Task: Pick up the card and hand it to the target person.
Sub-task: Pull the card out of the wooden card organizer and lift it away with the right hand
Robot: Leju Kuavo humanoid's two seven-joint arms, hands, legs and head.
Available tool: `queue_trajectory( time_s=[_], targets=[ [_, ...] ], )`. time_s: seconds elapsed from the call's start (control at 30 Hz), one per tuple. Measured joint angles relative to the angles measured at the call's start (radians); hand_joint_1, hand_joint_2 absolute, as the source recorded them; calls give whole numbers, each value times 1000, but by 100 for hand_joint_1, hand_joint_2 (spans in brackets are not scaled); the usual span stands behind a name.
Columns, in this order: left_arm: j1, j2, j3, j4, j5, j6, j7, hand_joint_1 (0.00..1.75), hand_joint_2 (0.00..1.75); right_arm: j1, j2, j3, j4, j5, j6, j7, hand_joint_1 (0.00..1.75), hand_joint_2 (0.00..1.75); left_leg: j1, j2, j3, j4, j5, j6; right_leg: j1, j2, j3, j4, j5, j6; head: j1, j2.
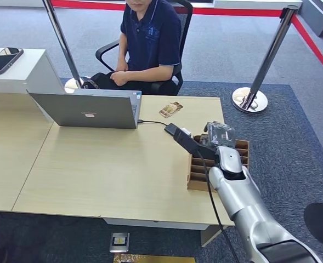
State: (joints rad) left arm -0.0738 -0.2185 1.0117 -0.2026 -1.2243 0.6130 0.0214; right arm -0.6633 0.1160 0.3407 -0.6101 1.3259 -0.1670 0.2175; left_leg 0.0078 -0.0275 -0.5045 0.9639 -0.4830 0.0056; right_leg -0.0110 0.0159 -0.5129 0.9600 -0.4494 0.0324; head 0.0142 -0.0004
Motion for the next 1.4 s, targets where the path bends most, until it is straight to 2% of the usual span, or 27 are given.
queue_trajectory(
  time_s=[0.8,1.07,1.23,1.4],
  targets=[
    [0,0,0,5,4,0,0,0,0,4,1,0,-1,15,-7,0,97,175,0,0,0,0,0,0,0,0,0,0,0,0,0,0],
    [0,0,0,5,4,0,-4,0,0,4,3,-1,-4,20,-10,0,116,175,0,0,0,0,0,-1,0,0,0,0,0,0,0,0],
    [0,0,0,5,4,0,-6,0,0,4,6,-2,-7,20,-11,0,117,175,0,0,0,0,0,-1,0,0,0,0,0,0,0,0],
    [1,0,0,5,4,0,-8,0,0,4,8,-2,-12,20,-12,-1,127,175,0,0,0,0,1,-1,0,0,0,0,0,0,0,0]
  ],
)
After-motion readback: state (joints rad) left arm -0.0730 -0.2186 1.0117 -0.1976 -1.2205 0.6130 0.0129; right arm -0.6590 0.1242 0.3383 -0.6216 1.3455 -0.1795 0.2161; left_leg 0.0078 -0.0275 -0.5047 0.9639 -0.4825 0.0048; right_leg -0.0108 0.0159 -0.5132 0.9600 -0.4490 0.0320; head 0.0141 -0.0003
